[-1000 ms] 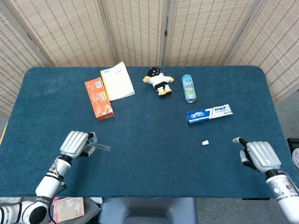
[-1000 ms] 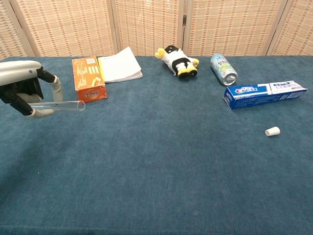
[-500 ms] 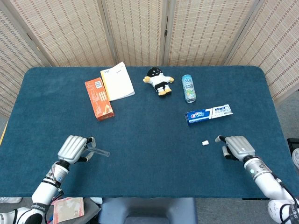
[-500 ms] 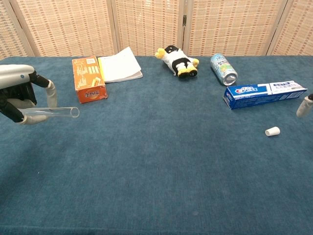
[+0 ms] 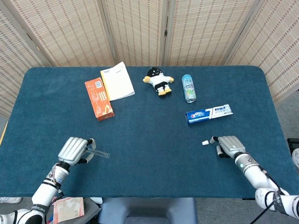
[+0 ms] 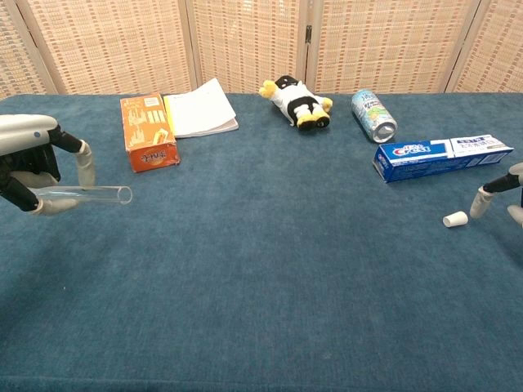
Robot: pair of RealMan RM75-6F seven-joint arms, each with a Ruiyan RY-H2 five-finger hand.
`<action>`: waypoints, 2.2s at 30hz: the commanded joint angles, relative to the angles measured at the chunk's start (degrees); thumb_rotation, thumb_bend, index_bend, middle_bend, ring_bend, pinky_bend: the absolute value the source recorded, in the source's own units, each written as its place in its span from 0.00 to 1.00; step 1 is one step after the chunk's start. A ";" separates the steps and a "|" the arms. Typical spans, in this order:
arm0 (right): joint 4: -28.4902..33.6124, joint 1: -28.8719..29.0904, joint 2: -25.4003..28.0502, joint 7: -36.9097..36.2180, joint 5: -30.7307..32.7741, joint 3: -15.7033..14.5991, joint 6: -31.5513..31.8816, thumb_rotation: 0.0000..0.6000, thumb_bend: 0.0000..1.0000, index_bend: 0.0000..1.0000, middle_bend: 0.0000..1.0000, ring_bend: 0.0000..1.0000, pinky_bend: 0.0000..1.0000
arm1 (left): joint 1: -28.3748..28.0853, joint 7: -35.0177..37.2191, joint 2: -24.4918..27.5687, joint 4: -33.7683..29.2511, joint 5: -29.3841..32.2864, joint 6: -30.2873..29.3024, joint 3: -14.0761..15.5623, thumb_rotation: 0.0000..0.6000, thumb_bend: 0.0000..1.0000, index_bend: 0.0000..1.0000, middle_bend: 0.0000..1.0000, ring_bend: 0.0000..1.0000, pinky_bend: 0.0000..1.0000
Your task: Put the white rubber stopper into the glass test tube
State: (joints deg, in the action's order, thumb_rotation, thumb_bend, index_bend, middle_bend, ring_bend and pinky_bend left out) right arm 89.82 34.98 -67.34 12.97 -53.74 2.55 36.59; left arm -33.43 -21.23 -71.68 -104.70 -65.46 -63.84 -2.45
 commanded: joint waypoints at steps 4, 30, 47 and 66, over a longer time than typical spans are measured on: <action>-1.60 1.04 -1.25 -0.34 0.40 -0.59 -0.45 1.00 0.72 0.26 0.96 0.98 0.93 | 0.28 0.06 -0.08 0.12 -0.13 0.09 -0.16 1.00 0.36 0.55 1.00 1.00 1.00; 6.79 2.02 1.13 2.19 -3.35 -2.04 6.39 1.00 0.72 0.26 0.96 0.98 0.93 | 1.33 0.96 -0.09 0.80 -1.02 1.06 -0.47 1.00 0.36 0.55 1.00 1.00 1.00; 12.68 -4.43 6.38 -5.99 -16.71 0.74 21.34 1.00 0.32 0.26 0.26 0.23 0.37 | 1.92 1.90 -0.35 0.70 -2.55 0.95 -0.69 1.00 0.36 0.55 1.00 1.00 1.00; 0.58 -4.18 -4.48 -0.85 -19.61 -0.30 20.30 1.00 0.33 0.36 0.07 0.00 0.00 | 2.75 2.59 -0.43 0.96 -3.66 0.93 -0.53 1.00 0.36 0.56 1.00 1.00 1.00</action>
State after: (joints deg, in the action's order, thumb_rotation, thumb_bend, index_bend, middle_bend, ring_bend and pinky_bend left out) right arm 91.22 30.59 -71.01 11.45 -73.64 2.43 57.42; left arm -30.68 -18.63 -72.12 -103.73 -69.12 -62.88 -2.96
